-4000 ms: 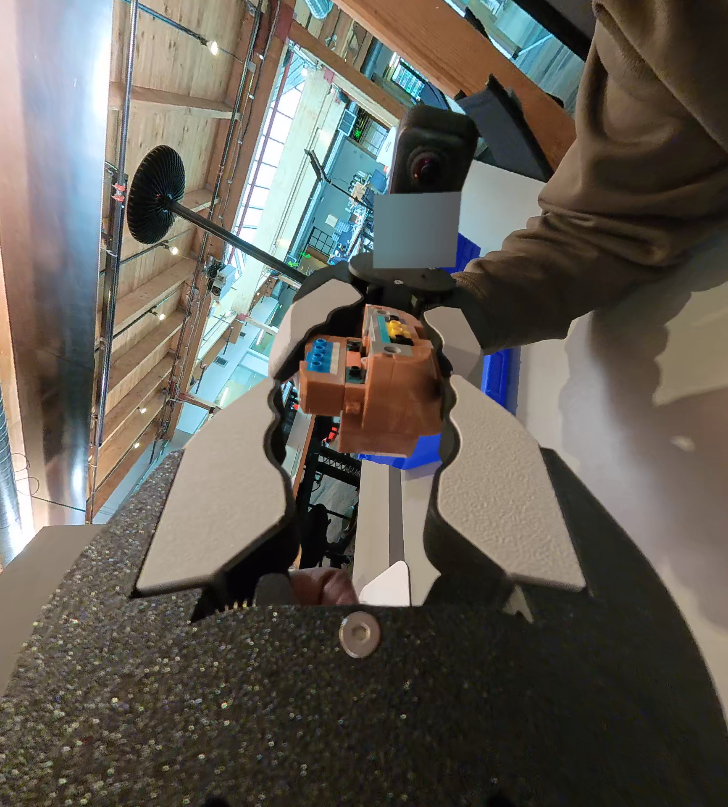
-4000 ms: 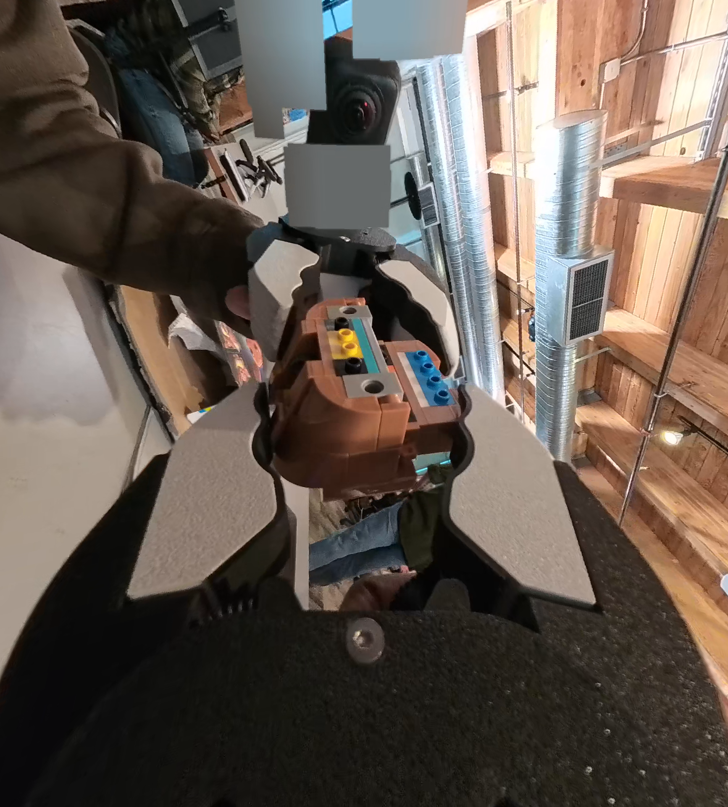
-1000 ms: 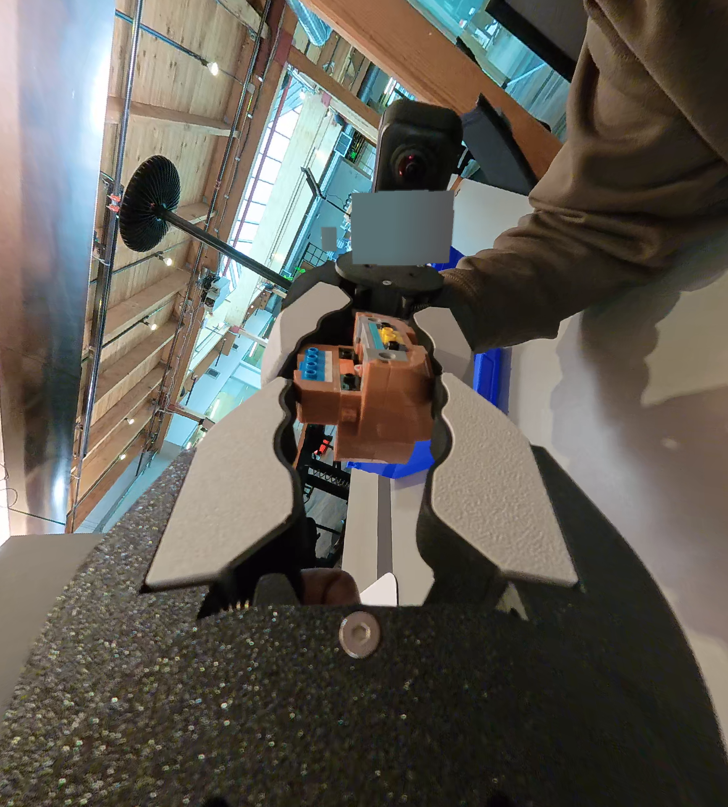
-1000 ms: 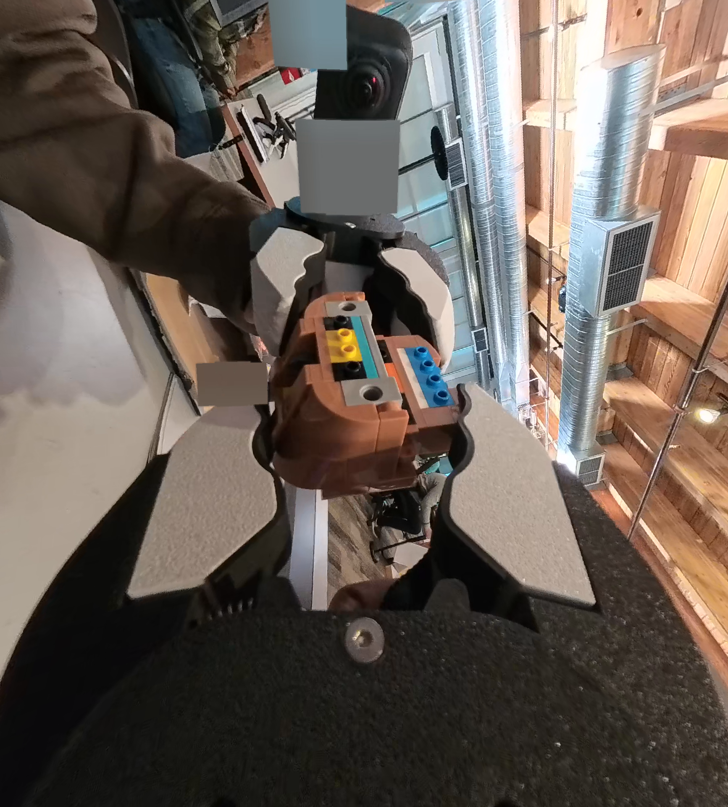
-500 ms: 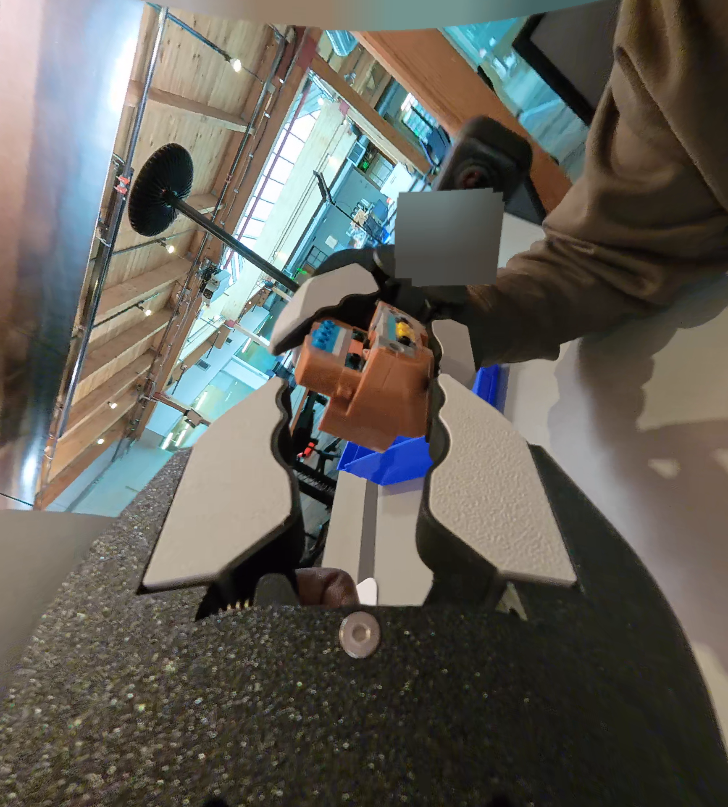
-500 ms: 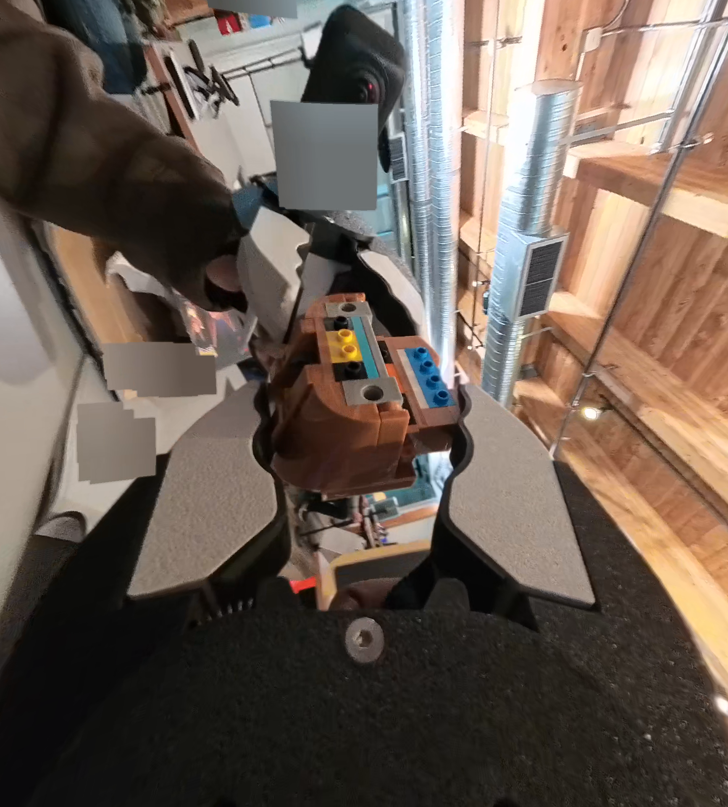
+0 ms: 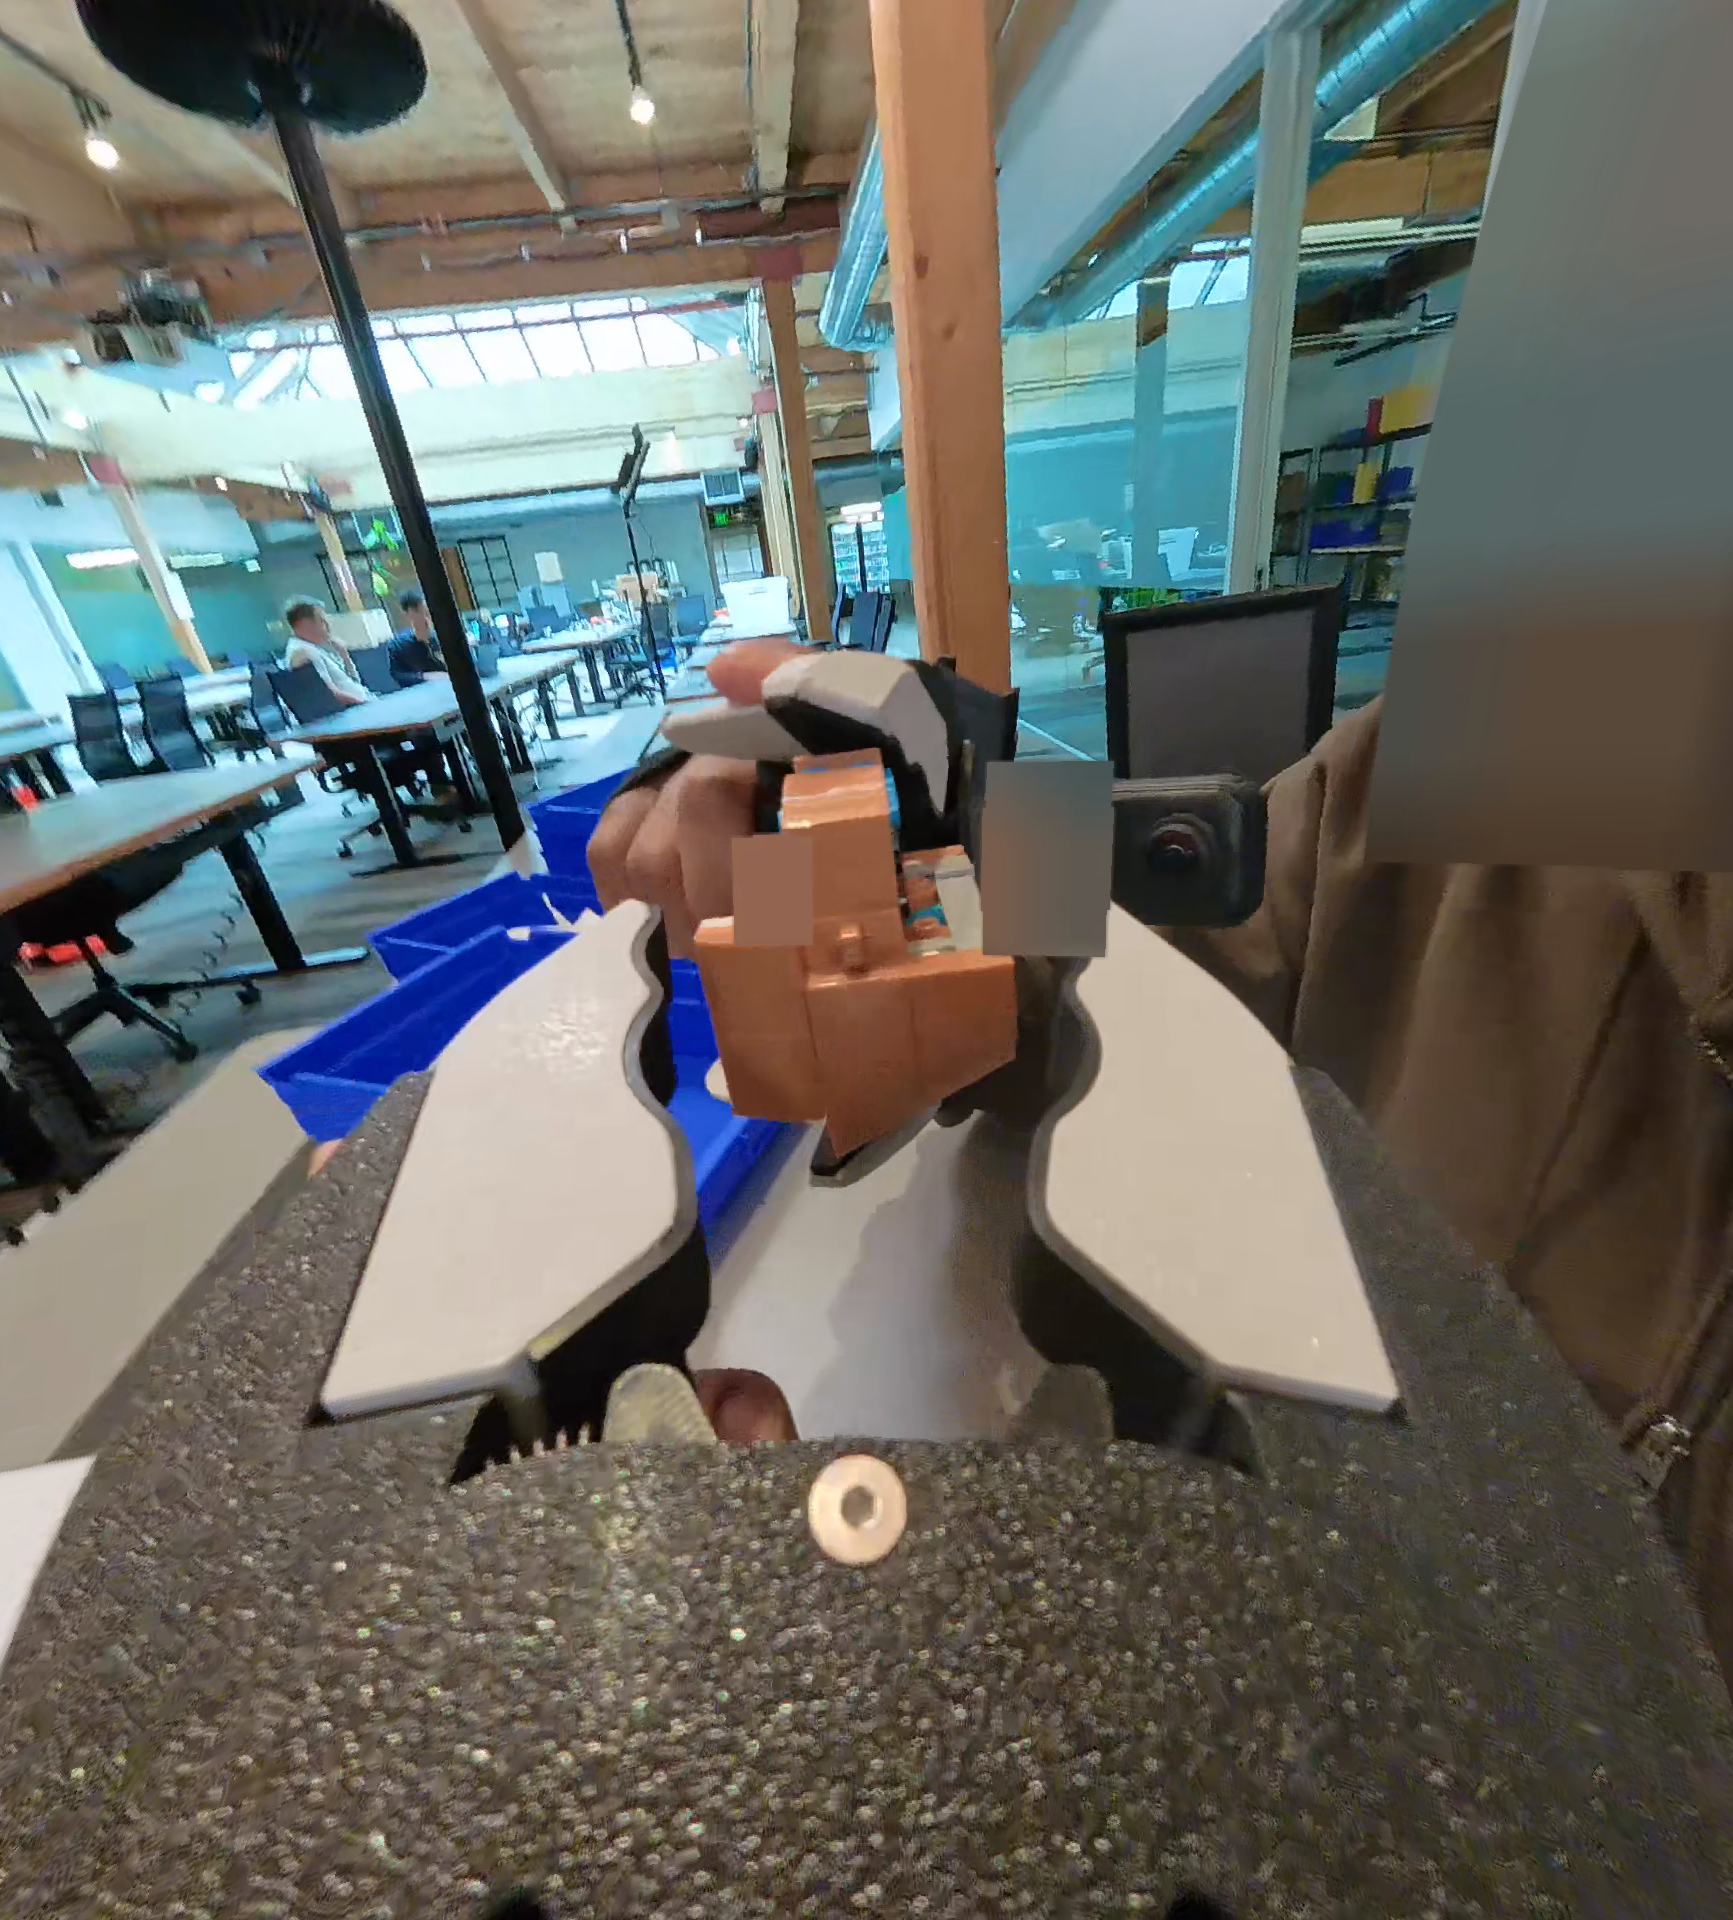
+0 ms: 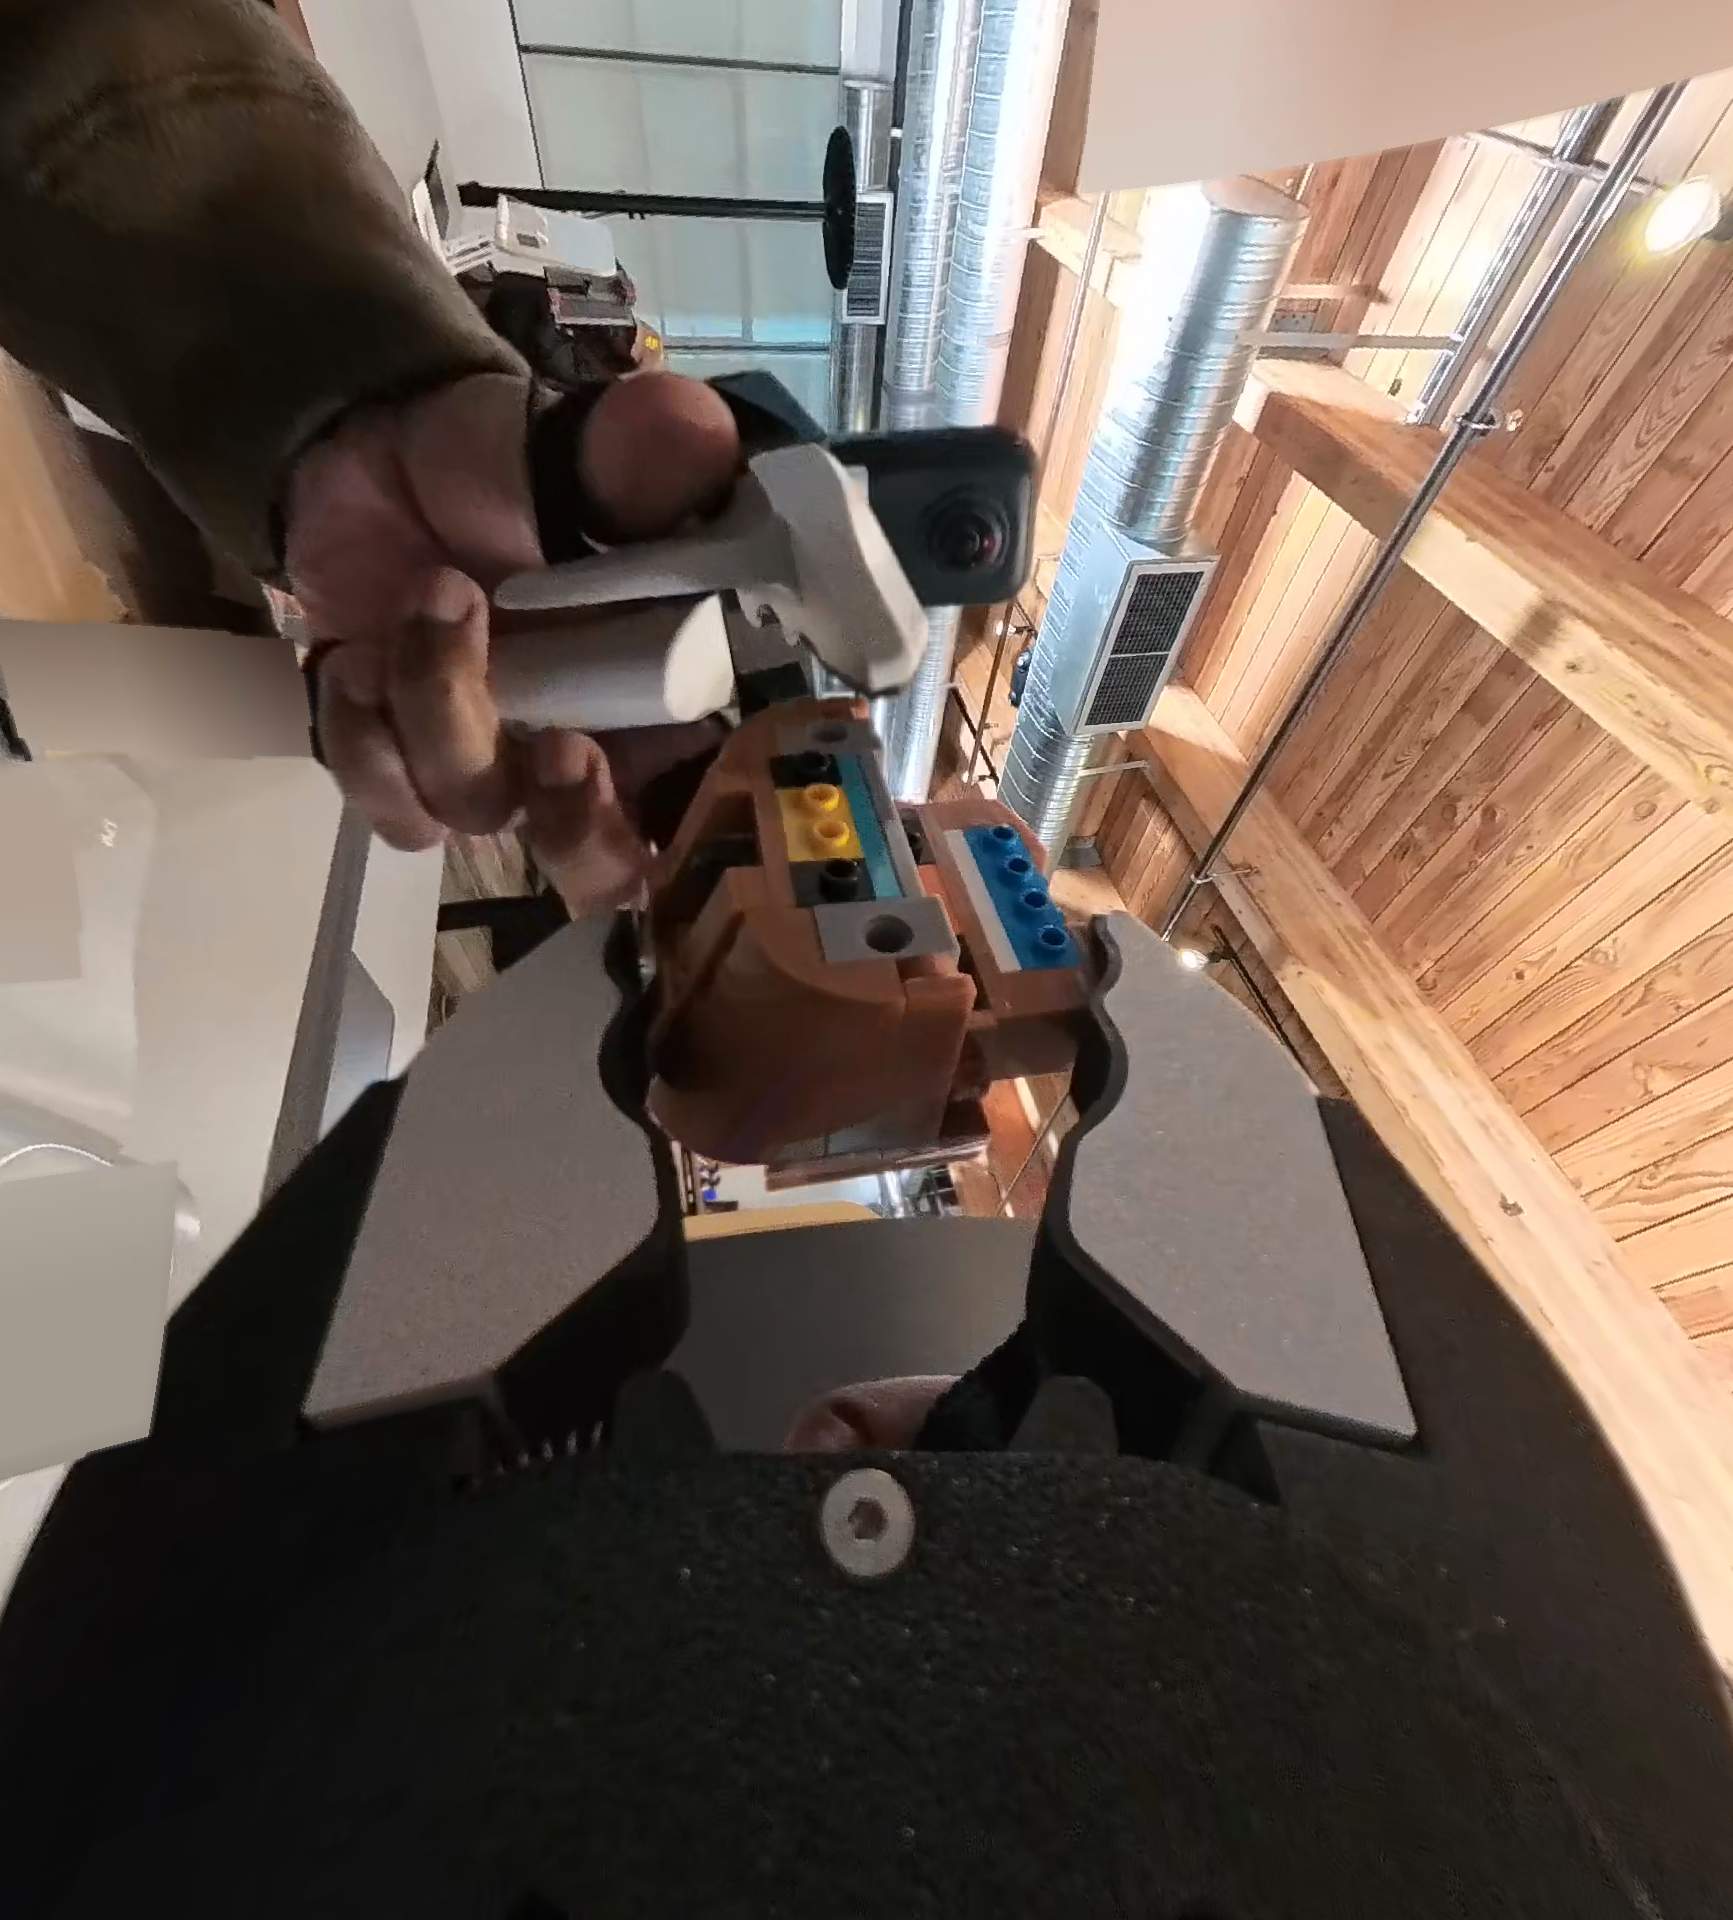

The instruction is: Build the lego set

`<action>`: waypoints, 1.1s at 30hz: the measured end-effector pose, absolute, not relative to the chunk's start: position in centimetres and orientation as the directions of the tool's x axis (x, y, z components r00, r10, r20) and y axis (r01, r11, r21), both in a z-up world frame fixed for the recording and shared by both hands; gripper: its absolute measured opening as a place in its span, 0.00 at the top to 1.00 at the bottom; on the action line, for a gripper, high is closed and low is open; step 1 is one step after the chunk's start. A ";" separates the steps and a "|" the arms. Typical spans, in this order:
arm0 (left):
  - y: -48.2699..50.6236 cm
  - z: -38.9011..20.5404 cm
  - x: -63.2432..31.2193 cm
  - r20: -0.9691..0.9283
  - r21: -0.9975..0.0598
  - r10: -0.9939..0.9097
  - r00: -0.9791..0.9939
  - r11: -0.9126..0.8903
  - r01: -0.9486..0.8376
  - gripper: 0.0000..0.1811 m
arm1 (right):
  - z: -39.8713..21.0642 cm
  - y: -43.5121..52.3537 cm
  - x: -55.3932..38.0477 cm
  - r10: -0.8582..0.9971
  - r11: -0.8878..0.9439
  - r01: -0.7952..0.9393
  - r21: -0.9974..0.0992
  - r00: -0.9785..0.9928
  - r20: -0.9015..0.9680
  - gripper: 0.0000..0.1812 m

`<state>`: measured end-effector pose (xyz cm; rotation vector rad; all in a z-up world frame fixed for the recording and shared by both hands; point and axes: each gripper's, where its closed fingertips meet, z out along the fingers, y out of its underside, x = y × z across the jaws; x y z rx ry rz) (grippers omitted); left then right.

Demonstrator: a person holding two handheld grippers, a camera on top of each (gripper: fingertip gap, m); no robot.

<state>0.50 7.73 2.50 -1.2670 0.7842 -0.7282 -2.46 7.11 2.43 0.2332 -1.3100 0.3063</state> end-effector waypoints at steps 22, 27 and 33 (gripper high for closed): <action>9.5 3.8 0.8 -0.555 -0.800 -0.377 0.741 0.484 -0.354 0.65 | 2.9 9.9 -2.5 0.269 0.916 -0.358 -0.180 0.215 0.939 0.54; 9.8 3.4 1.2 -0.637 -0.742 -0.294 0.713 0.486 -0.462 0.65 | 2.6 10.1 -2.8 0.248 0.928 -0.335 -0.165 0.224 0.943 0.54; 10.2 2.8 0.8 -0.658 -0.736 -0.293 0.694 0.443 -0.512 0.65 | 2.6 10.3 -2.8 0.213 0.942 -0.310 -0.133 0.241 0.947 0.55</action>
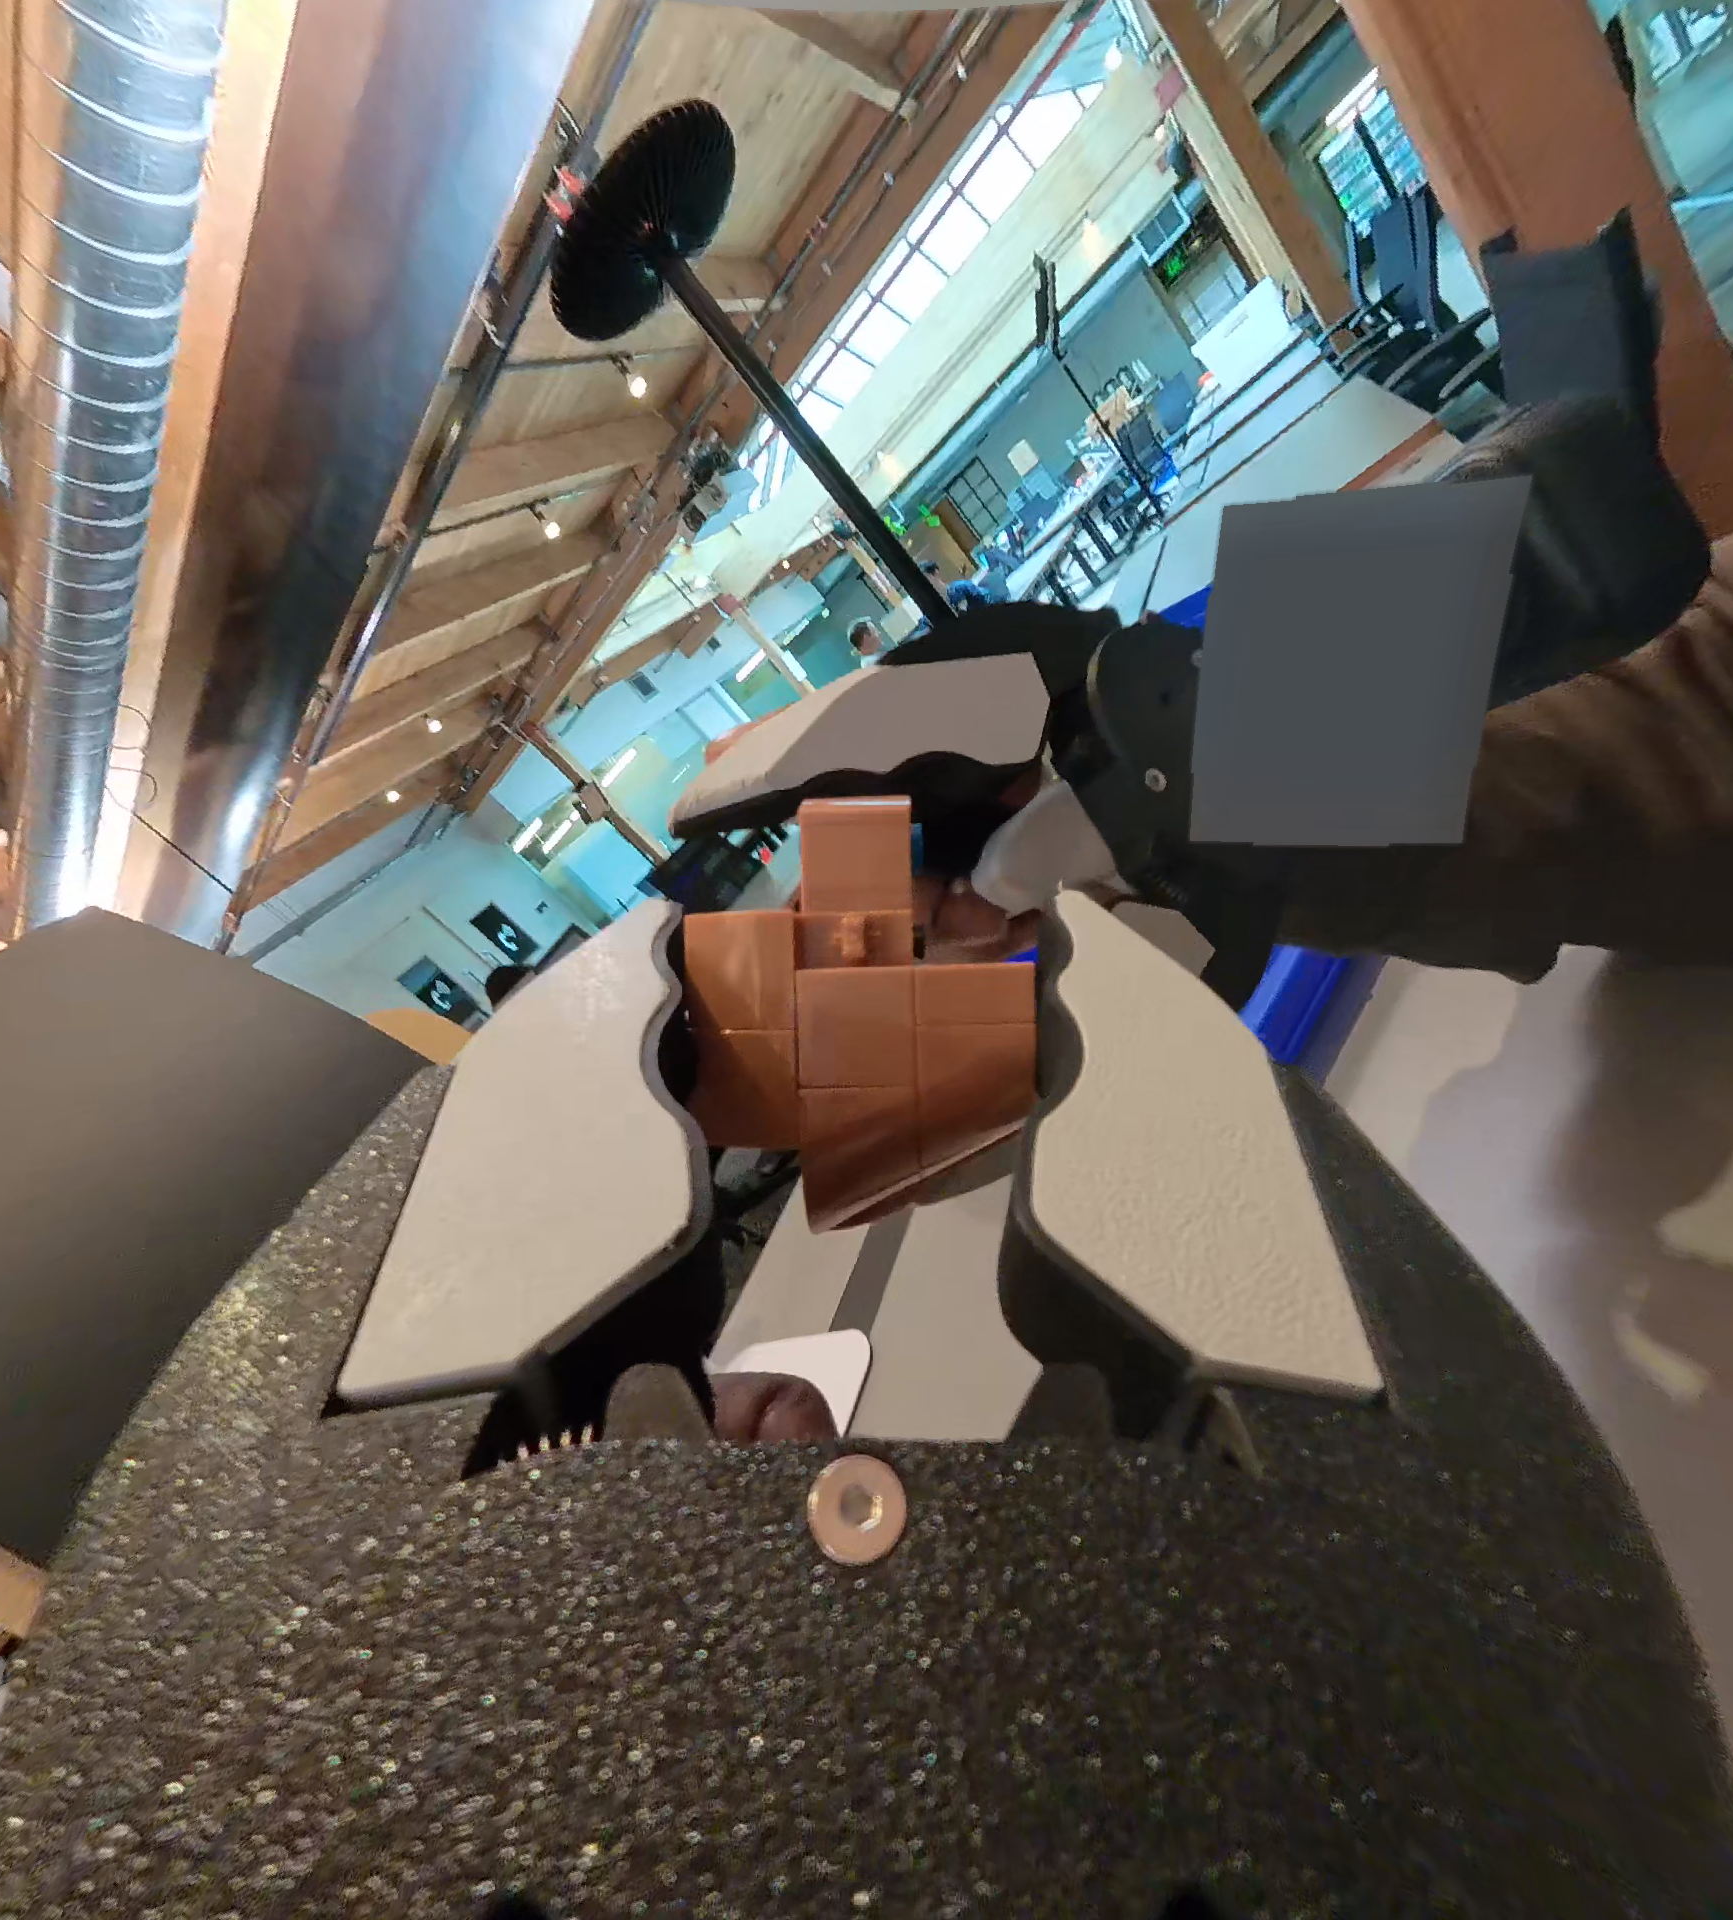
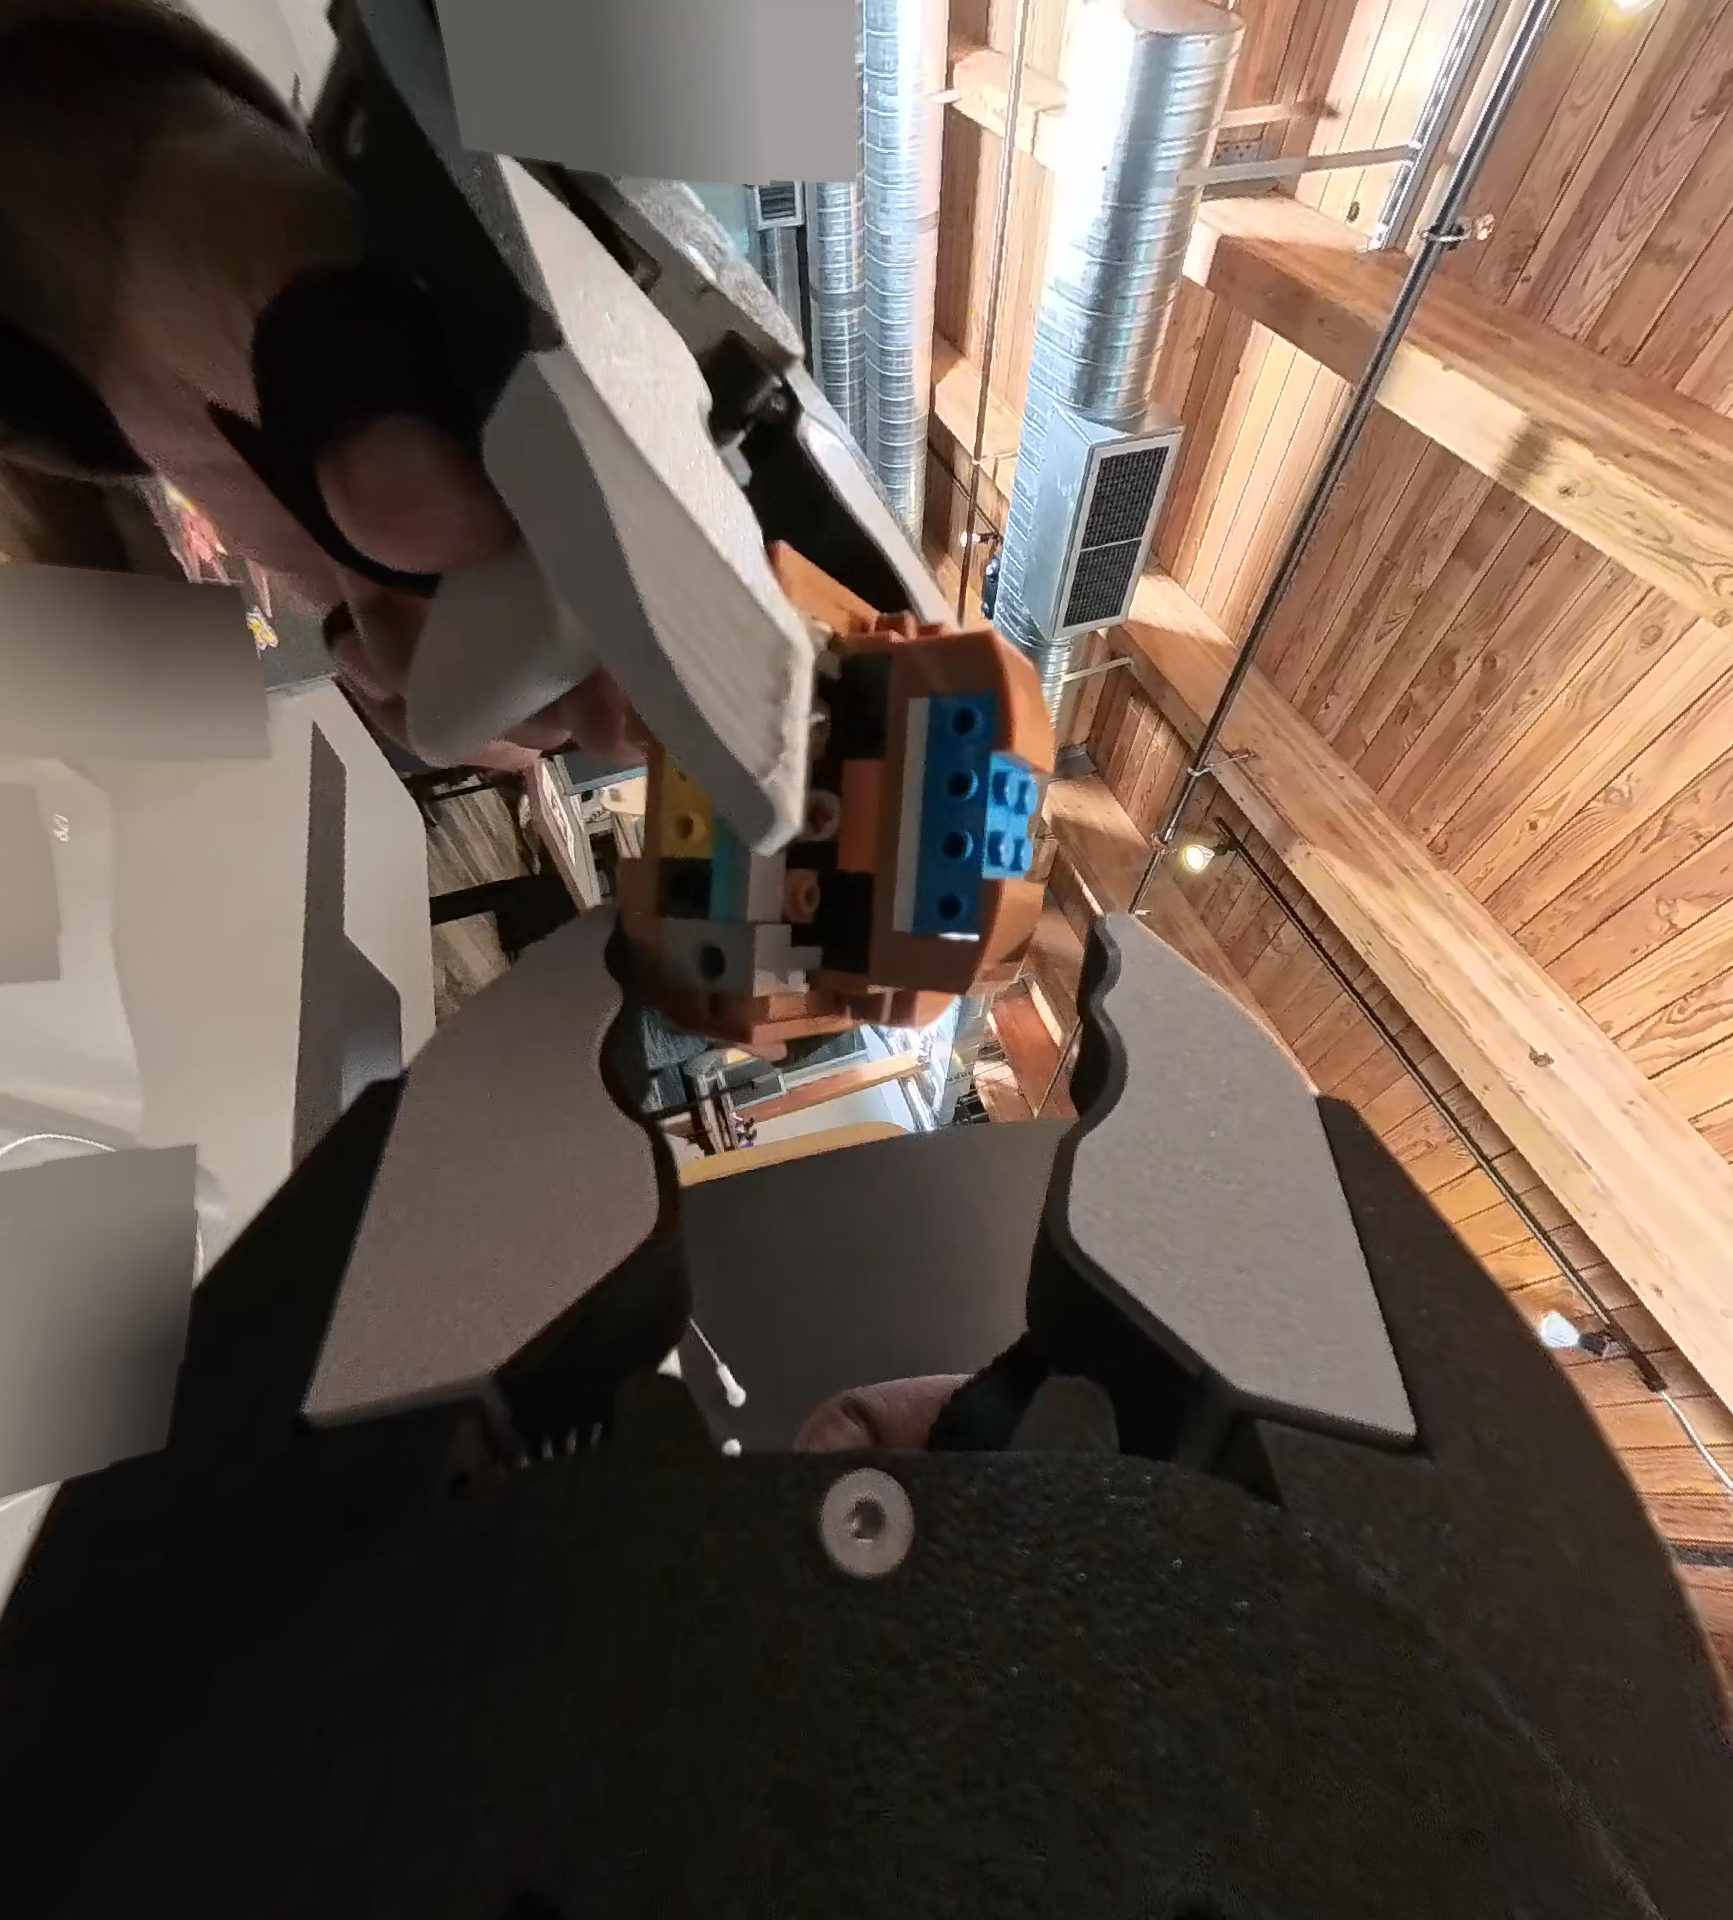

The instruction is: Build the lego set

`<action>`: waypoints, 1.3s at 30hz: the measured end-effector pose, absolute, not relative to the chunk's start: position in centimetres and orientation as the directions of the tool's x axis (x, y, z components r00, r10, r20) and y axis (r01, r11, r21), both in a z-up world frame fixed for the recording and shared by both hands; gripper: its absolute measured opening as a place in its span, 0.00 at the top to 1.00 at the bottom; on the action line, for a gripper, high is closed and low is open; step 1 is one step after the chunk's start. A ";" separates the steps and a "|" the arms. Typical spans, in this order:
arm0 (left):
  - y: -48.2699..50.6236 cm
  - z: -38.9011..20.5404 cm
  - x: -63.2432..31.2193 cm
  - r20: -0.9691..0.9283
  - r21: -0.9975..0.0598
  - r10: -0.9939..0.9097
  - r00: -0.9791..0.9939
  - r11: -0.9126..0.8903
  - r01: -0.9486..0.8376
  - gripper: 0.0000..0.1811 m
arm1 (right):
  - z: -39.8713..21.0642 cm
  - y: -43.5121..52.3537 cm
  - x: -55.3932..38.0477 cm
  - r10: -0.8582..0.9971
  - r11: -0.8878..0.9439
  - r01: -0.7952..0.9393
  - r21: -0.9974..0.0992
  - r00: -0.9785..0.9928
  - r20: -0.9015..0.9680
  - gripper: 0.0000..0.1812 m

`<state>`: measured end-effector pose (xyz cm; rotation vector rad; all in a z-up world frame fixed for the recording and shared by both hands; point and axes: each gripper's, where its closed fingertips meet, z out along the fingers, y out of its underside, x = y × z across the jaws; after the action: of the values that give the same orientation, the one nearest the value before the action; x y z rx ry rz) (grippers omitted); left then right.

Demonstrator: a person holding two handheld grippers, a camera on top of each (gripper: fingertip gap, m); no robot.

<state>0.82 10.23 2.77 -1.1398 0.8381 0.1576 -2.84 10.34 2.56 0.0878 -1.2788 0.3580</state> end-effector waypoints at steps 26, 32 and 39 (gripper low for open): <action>9.1 1.0 2.5 0.095 -0.995 -0.788 0.608 -0.076 0.057 0.65 | 3.0 5.8 -0.5 0.272 0.900 -0.363 -0.240 0.039 0.962 0.61; 9.1 1.1 2.5 0.104 -0.995 -0.788 0.607 -0.077 0.070 0.65 | 3.1 5.9 -0.5 0.279 0.906 -0.337 -0.255 0.024 0.960 0.61; 8.8 1.8 2.3 0.110 -0.993 -0.792 0.601 -0.060 0.102 0.65 | 3.4 6.1 0.1 0.280 0.901 -0.351 -0.256 0.020 0.960 0.63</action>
<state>2.34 8.82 1.79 -1.4563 0.6214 -0.8133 0.07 6.12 3.38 0.0592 -1.4716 0.4900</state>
